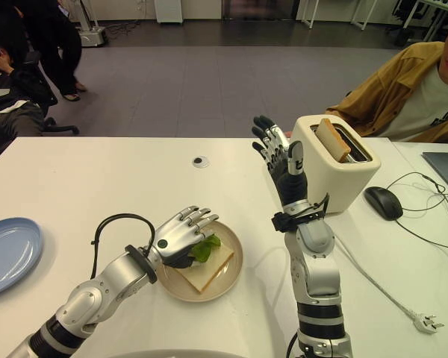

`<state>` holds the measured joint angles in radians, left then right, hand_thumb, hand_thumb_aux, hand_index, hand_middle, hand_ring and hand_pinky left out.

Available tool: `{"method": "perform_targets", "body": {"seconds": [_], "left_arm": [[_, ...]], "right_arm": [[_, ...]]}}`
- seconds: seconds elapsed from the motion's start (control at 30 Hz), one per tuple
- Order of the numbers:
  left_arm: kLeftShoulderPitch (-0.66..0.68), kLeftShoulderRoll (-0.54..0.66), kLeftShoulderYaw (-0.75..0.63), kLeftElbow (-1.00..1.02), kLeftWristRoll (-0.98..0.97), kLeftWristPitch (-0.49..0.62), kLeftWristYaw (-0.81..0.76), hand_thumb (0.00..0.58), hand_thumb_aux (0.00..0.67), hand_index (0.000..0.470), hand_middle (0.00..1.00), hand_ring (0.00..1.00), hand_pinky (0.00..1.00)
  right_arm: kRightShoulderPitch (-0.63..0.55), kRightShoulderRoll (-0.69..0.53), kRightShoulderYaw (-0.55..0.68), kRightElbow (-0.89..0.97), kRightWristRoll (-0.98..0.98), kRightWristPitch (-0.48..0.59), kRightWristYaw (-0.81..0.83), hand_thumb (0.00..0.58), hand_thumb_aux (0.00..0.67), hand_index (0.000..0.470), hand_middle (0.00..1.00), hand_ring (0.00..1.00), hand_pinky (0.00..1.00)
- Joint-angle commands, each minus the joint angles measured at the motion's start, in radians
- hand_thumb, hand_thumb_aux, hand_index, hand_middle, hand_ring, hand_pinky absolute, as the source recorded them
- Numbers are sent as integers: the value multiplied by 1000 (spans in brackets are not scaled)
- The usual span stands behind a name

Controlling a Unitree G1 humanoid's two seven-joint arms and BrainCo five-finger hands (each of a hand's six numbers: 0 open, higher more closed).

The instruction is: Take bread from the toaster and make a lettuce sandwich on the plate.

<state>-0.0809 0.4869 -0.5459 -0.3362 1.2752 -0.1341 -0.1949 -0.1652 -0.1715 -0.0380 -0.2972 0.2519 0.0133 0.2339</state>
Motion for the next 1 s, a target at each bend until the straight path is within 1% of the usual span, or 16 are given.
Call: {"method": "perform_targets", "body": {"seconds": [0.03, 0.2, 0.4, 0.47, 0.6, 0.73, 0.77, 0.83, 0.9, 1.0], "left_arm": [[19, -3, 4, 3, -12, -9, -3, 0, 0, 0, 0, 0, 0], [16, -27, 45, -48, -85, -3, -32, 0, 0, 0, 0, 0, 0], [8, -46, 152, -99, -249, 34, -101, 0, 0, 0, 0, 0, 0], [9, -57, 201, -108, -339, 63, -136, 0, 0, 0, 0, 0, 0], [15, -71, 298, -127, -491, 118, -178, 0, 0, 0, 0, 0, 0], [27, -76, 372, -131, -600, 164, -199, 0, 0, 0, 0, 0, 0], [26, -84, 394, -128, -633, 177, -198, 0, 0, 0, 0, 0, 0], [24, -137, 466, -117, -763, 224, -185, 0, 0, 0, 0, 0, 0], [32, -217, 548, -101, -931, 260, -155, 0, 0, 0, 0, 0, 0], [61, -326, 648, -84, -1159, 263, -111, 0, 0, 0, 0, 0, 0]], "right_arm": [[-2, -2, 0, 13, -17, -8, 5, 0, 0, 0, 0, 0, 0], [-1, -6, -5, 24, -26, -22, 7, 0, 0, 0, 0, 0, 0], [-12, -19, -19, 27, -37, -29, 4, 0, 0, 0, 0, 0, 0], [-19, -30, -31, 28, -45, -32, 0, 0, 0, 0, 0, 0, 0], [-38, -62, -72, 29, -59, -39, -12, 0, 0, 0, 0, 0, 0], [-77, -119, -141, 49, -70, -49, -21, 0, 0, 0, 0, 0, 0], [-89, -143, -165, 57, -91, -59, -33, 0, 0, 0, 0, 0, 0], [-109, -238, -199, 118, -250, -128, -94, 0, 0, 0, 0, 0, 0], [-132, -313, -217, 219, -355, -158, -138, 0, 0, 0, 0, 0, 0], [-162, -426, -197, 406, -523, -219, -221, 0, 0, 0, 0, 0, 0]]}}
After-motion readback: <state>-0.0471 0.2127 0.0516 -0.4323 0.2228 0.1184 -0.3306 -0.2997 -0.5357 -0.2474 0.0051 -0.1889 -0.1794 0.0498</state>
